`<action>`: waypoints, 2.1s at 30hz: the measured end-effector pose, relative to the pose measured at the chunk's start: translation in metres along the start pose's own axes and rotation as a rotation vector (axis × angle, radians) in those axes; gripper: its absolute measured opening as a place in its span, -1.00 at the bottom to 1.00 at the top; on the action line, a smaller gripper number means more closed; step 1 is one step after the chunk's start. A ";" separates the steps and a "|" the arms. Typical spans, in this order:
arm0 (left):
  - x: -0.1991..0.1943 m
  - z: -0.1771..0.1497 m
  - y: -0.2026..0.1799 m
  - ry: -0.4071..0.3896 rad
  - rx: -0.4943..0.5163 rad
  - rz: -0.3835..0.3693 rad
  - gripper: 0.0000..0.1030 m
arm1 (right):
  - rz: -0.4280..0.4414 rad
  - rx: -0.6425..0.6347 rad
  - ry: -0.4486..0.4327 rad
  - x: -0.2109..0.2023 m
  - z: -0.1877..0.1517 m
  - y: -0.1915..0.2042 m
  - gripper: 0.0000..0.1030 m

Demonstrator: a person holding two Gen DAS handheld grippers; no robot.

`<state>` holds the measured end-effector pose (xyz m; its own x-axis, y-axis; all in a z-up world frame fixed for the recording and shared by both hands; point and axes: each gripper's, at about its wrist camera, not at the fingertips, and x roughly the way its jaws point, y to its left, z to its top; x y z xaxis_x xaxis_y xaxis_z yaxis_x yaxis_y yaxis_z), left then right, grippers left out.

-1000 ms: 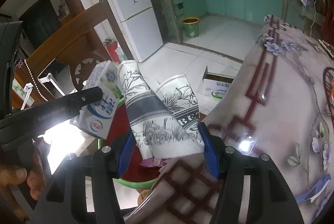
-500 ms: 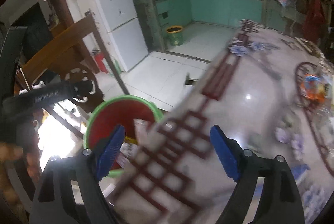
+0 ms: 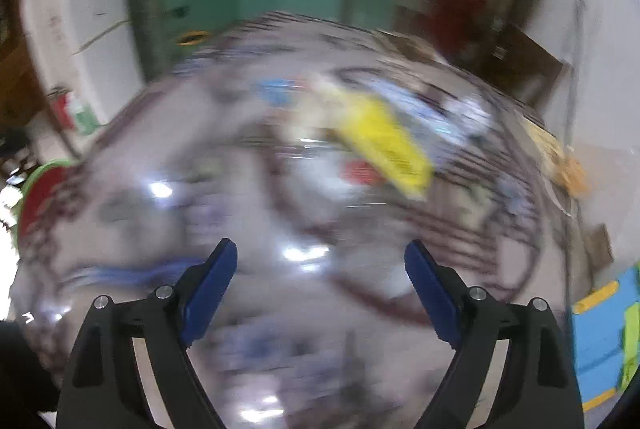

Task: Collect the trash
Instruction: 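Grasp the clear water bottle with the right gripper while the left gripper grasps a yellow box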

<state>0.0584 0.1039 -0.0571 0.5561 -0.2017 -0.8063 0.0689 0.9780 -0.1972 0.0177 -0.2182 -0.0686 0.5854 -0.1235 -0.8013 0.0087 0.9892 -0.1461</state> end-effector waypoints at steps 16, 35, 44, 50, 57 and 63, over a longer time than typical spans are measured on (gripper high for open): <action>0.052 0.006 -0.115 0.019 0.088 -0.085 0.63 | 0.303 -0.001 0.187 0.052 0.007 -0.006 -0.26; 0.115 0.025 -0.265 0.084 0.374 -0.108 0.79 | 0.303 0.444 0.097 -0.027 -0.082 -0.124 -0.26; 0.175 -0.009 -0.328 0.195 0.408 -0.093 -0.08 | 0.274 0.725 -0.066 -0.044 -0.076 -0.199 -0.26; 0.139 -0.008 -0.302 0.105 0.428 -0.067 -0.29 | 0.278 0.681 -0.020 -0.029 -0.075 -0.180 -0.26; 0.070 -0.019 -0.228 0.040 0.477 -0.042 -0.29 | 0.258 0.585 -0.051 -0.029 -0.060 -0.144 -0.26; 0.026 -0.039 -0.178 0.020 0.538 -0.027 -0.29 | 0.242 0.518 -0.035 -0.023 -0.052 -0.116 -0.26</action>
<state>0.0279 -0.0777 -0.0647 0.5328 -0.2230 -0.8163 0.5001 0.8611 0.0912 -0.0386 -0.3338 -0.0633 0.6465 0.1055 -0.7556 0.2617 0.8996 0.3495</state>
